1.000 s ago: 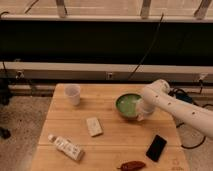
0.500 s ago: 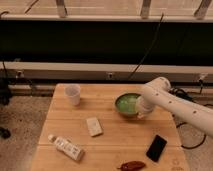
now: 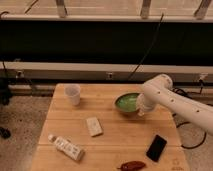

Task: Pick up the ceramic bowl

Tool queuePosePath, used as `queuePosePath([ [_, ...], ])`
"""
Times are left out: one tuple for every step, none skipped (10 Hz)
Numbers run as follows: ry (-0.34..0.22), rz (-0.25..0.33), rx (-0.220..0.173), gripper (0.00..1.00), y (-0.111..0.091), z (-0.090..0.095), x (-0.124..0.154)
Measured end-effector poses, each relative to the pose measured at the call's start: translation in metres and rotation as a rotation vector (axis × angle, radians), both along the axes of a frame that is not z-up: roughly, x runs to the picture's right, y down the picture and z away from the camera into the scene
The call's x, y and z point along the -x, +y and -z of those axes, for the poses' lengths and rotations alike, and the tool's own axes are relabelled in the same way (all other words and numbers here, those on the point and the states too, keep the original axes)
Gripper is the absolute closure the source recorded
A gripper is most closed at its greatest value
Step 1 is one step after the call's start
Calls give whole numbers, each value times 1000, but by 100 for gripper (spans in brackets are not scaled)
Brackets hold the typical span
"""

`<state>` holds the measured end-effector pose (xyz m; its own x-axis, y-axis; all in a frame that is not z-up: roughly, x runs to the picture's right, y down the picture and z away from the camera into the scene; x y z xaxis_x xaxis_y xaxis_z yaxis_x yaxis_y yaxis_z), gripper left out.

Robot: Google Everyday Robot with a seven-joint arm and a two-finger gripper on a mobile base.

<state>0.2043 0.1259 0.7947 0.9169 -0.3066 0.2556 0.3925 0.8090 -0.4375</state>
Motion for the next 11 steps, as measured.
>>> queuePosePath([
  [-1,3,-3,100,-2,2,0],
  [-3,5,-7,100,-3,3,0],
  [-4,6,-10,100,-4,3,1],
  [-4,8,-13,100,-6,4,1],
  [-3,10,-15,100,-7,6,1],
  [-3,11,-17,100,-8,7,1],
  [-2,12,-17,100,-8,7,0],
  [-3,14,-20,100,-9,8,1],
  [-4,15,-20,100,-9,9,1],
  [-3,16,-21,100,-10,9,1],
  [-3,17,-23,100,-11,10,1],
])
